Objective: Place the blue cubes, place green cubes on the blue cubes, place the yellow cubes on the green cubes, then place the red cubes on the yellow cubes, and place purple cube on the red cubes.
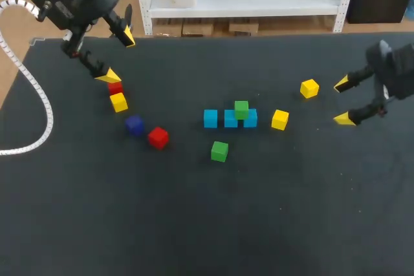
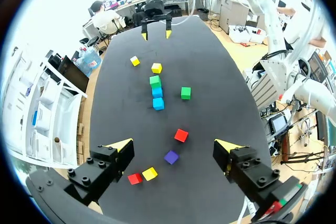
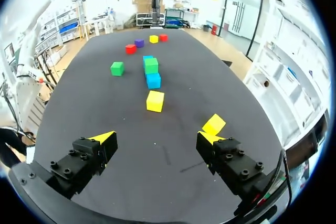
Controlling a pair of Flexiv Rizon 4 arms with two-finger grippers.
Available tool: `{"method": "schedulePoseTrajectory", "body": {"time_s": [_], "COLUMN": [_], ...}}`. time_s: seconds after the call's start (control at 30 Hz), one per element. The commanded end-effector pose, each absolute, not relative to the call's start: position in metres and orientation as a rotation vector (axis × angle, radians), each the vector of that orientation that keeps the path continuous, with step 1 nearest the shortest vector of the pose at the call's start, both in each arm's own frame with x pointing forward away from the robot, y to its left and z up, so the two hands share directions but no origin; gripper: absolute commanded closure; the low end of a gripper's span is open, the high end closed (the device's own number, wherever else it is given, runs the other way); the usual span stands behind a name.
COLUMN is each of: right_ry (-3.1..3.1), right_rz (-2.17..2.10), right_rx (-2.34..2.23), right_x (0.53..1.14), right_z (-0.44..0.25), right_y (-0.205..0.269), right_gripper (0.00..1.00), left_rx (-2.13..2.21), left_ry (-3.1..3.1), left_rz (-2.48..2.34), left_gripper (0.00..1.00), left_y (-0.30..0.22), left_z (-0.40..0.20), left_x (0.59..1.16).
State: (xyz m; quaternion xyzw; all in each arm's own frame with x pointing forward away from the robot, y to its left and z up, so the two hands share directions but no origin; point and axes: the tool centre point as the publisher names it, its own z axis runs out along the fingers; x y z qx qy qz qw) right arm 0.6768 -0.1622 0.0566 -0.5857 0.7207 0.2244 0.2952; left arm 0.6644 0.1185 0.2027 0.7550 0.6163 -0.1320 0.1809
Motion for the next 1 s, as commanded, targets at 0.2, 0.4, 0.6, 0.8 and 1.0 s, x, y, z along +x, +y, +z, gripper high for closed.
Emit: {"method": "schedulePoseTrajectory", "body": {"time_s": [0.2, 0.4, 0.6, 0.8, 1.0], "right_ry": [1.853, 1.833, 1.866, 1.866, 1.866], "right_rz": [0.707, 0.695, 0.643, 0.643, 0.643], "right_rx": [-1.597, -1.607, -1.604, -1.604, -1.604], "right_x": [0.688, 0.691, 0.69, 0.69, 0.69], "right_z": [0.049, 0.049, 0.05, 0.05, 0.05], "right_y": [-0.17, -0.171, -0.17, -0.17, -0.17], "right_gripper": [0.0, 0.0, 0.0, 0.0, 0.0], "left_rx": [2.133, 2.133, 2.133, 2.133, 2.185], "left_ry": [1.735, 1.735, 1.735, 1.735, 1.689], "left_rz": [-0.373, -0.373, -0.373, -0.373, -0.389], "left_gripper": [0.0, 0.0, 0.0, 0.0, 0.0], "left_y": [0.12, 0.12, 0.12, 0.12, 0.11], "left_z": [0.202, 0.202, 0.202, 0.202, 0.201], "left_x": [0.664, 0.664, 0.664, 0.664, 0.652]}}
